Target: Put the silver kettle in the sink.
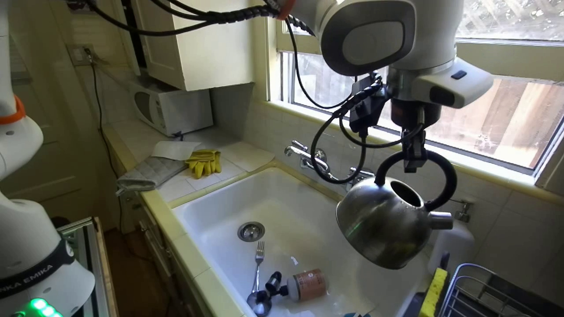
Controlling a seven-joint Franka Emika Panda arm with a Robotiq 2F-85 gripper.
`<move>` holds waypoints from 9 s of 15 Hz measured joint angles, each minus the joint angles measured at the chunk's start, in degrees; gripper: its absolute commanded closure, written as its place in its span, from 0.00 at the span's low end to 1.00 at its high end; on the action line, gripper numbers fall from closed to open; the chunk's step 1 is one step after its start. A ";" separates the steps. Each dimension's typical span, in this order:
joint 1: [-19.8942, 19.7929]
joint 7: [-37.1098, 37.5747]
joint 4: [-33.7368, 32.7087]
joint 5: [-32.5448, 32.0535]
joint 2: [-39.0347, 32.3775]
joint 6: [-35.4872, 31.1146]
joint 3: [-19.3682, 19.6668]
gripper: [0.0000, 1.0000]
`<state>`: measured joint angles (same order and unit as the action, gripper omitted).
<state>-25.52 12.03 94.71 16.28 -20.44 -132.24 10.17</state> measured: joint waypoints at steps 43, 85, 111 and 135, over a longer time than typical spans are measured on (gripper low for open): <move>10.48 11.53 7.29 -0.02 -19.21 -20.38 2.72 0.98; 19.14 38.03 0.13 -4.46 -27.12 -23.34 12.52 0.98; 26.81 60.11 5.35 -10.39 -28.20 -26.55 17.64 0.98; 31.39 66.01 8.16 -11.14 -30.21 -34.89 20.71 0.98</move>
<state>5.87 78.04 102.86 5.14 -50.65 -167.13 30.88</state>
